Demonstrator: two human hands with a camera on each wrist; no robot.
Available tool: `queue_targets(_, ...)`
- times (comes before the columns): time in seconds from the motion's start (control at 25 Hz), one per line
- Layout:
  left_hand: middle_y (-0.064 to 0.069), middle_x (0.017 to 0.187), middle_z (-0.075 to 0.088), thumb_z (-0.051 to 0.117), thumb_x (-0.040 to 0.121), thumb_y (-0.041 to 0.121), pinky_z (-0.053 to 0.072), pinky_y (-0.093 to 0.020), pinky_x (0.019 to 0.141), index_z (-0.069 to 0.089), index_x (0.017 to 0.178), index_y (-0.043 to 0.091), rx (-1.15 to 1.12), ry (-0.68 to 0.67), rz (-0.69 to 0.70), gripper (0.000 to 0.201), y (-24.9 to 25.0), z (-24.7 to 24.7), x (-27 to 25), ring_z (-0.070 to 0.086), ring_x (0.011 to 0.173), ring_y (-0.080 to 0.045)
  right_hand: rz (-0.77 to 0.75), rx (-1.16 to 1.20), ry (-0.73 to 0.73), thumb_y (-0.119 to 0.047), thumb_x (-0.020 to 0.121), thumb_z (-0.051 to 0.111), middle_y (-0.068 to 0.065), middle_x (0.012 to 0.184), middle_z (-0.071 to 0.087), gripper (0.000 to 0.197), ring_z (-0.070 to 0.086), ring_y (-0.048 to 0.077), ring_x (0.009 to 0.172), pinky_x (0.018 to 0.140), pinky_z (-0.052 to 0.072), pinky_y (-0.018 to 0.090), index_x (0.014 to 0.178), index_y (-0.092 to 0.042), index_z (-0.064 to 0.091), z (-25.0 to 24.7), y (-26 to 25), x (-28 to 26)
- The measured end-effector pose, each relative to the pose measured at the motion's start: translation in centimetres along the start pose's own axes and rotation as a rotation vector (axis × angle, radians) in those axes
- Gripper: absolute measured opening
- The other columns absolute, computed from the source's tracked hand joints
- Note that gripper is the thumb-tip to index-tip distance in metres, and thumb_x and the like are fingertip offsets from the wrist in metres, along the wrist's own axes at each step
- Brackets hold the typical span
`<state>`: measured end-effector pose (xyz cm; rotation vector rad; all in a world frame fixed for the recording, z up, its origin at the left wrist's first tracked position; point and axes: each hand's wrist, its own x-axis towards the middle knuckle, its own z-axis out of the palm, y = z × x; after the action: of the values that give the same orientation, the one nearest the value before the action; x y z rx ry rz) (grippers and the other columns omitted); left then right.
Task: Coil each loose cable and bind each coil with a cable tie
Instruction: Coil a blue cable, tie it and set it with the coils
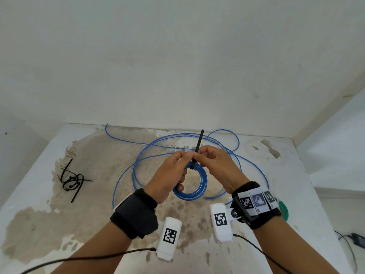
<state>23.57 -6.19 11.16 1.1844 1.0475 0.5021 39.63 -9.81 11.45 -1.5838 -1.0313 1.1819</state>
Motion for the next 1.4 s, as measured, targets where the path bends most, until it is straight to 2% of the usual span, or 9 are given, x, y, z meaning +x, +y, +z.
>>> queue_targets(0.08,0.014,0.053,0.039,0.059,0.096,0.049,0.037,-0.026,0.044,0.064,0.099,0.021,0.075,0.02,0.046,0.029,-0.2,0.0,0.0,0.03,0.046,-0.01,0.042,-0.013,-0.003,-0.034,0.094,0.069,-0.004,0.079,0.06,0.019,0.054,0.001,0.067,0.058,0.041,0.008,0.089,-0.016,0.071,-0.1,0.1,0.2)
queue_targets(0.24,0.013,0.049,0.038,0.061,0.097,0.042,0.038,-0.027,0.043,0.061,0.086,0.019,0.084,0.032,0.05,0.026,-0.4,-0.1,0.1,0.028,0.046,-0.011,0.144,0.018,-0.022,-0.043,0.097,0.063,-0.006,0.092,0.073,0.023,0.065,0.009,0.085,0.076,0.042,0.03,0.089,-0.024,0.073,0.1,0.3,0.6)
queue_targets(0.44,0.005,0.054,0.031,0.061,0.098,0.038,0.035,-0.024,0.041,0.059,0.086,0.017,0.081,0.041,0.013,0.024,-0.9,-0.2,0.0,0.026,0.046,-0.01,0.044,0.069,0.059,-0.026,0.093,0.072,0.007,0.094,0.076,0.019,0.071,0.018,0.089,0.07,0.049,0.015,0.095,-0.007,0.073,0.7,0.3,0.9)
queue_targets(0.56,0.003,0.058,0.03,0.06,0.098,0.04,0.037,-0.024,0.042,0.06,0.091,0.017,0.12,0.048,0.015,0.024,-1.2,-0.6,-0.1,0.028,0.046,-0.01,-0.032,0.029,0.101,-0.027,0.092,0.074,0.009,0.09,0.076,0.017,0.071,0.018,0.087,0.082,0.054,0.025,0.091,-0.01,0.074,1.2,0.5,0.7)
queue_targets(0.76,0.005,0.058,0.03,0.059,0.099,0.04,0.036,-0.024,0.041,0.059,0.091,0.02,0.117,0.029,0.049,0.022,-0.8,-0.7,-0.5,0.027,0.048,-0.011,-0.055,0.077,0.099,-0.027,0.094,0.071,0.001,0.083,0.072,0.016,0.067,0.009,0.082,0.075,0.047,0.02,0.088,-0.012,0.073,1.5,-0.2,0.4)
queue_targets(0.92,0.007,0.058,0.029,0.06,0.099,0.035,0.029,-0.023,0.04,0.056,0.086,0.02,-0.028,-0.003,0.031,0.02,0.4,-1.7,-0.3,0.024,0.048,-0.008,0.069,0.123,-0.04,-0.04,0.099,0.061,0.001,0.1,0.078,0.032,0.073,0.02,0.095,0.081,0.057,0.034,0.106,-0.012,0.072,1.1,-0.5,0.5)
queue_targets(1.04,0.009,0.056,0.033,0.062,0.098,0.036,0.032,-0.024,0.042,0.059,0.087,0.02,-0.051,0.058,0.056,0.019,0.8,-2.5,0.1,0.028,0.047,-0.007,0.194,0.02,-0.208,-0.054,0.097,0.058,-0.002,0.103,0.078,0.04,0.075,0.017,0.095,0.077,0.06,0.033,0.112,-0.019,0.07,1.7,0.0,-1.3)
queue_targets(1.28,0.005,0.06,0.038,0.061,0.099,0.034,0.043,-0.03,0.05,0.064,0.101,0.014,-0.069,0.018,0.0,0.02,0.3,-2.6,1.0,0.037,0.05,-0.009,0.205,0.072,-0.206,-0.011,0.103,0.054,0.01,0.099,0.078,0.01,0.074,0.014,0.084,0.074,0.062,0.031,0.098,-0.01,0.062,3.0,1.2,-2.3)
queue_targets(1.4,0.0,0.076,0.065,0.058,0.099,0.041,0.054,-0.031,0.068,0.066,0.112,0.014,-0.157,0.006,-0.086,0.031,0.2,-3.4,0.8,0.061,0.067,-0.013,0.21,0.124,-0.17,-0.008,0.104,0.051,0.012,0.1,0.078,0.01,0.075,0.017,0.087,0.073,0.061,0.03,0.101,-0.01,0.061,2.4,1.3,-2.0)
